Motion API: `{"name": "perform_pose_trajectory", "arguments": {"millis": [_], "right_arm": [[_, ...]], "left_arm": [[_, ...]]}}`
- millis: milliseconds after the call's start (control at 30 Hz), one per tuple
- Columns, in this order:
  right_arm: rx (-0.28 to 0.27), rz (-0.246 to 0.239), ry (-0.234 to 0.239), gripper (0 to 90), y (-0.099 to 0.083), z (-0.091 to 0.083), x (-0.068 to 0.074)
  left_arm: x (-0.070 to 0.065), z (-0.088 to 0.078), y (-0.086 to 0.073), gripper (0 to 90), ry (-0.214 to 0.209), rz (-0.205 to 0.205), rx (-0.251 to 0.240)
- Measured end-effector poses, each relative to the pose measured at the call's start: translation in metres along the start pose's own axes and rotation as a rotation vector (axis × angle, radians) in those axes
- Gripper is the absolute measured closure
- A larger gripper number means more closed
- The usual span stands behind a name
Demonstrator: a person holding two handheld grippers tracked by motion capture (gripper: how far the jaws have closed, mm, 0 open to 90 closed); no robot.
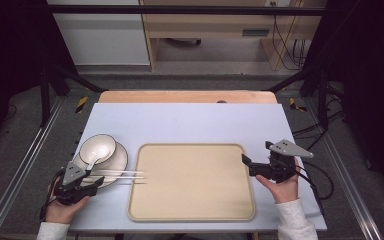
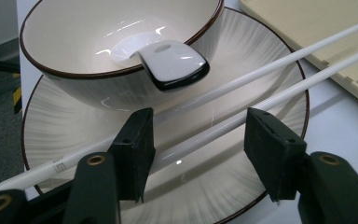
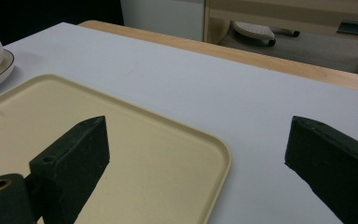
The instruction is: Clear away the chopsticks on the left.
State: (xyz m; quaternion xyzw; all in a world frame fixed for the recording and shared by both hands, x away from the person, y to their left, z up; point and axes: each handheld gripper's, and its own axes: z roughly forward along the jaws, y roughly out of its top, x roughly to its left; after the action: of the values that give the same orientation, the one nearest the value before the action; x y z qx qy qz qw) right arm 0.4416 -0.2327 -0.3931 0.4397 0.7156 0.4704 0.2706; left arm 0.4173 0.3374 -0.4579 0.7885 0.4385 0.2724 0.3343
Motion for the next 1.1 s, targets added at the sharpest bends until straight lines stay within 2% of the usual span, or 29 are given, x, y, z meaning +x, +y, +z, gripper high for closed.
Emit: {"name": "perform_pose_trajectory", "arguments": {"millis": [167, 433, 767, 1100], "right_arm": [[-0.001, 0.002, 0.0, 6.8, 0.0, 0.0, 0.0], [0.0, -0.001, -0.001, 7.1, 0.0, 0.0, -0.001], [0.006, -0.005, -0.001, 7.3, 0.0, 0.0, -0.001], [0.009, -0.003, 0.0, 7.5, 0.0, 0.001, -0.001]], "left_arm": [[0.0, -0.001, 0.001, 49.8, 0.002, -0.001, 0.012], [-0.002, -0.001, 0.003, 59.9, -0.029, 0.009, 0.045], [-0.008, -0.001, 0.007, 68.9, -0.06, 0.022, 0.061], [-0.015, 0.001, 0.009, 75.5, -0.072, 0.034, 0.075]]}}
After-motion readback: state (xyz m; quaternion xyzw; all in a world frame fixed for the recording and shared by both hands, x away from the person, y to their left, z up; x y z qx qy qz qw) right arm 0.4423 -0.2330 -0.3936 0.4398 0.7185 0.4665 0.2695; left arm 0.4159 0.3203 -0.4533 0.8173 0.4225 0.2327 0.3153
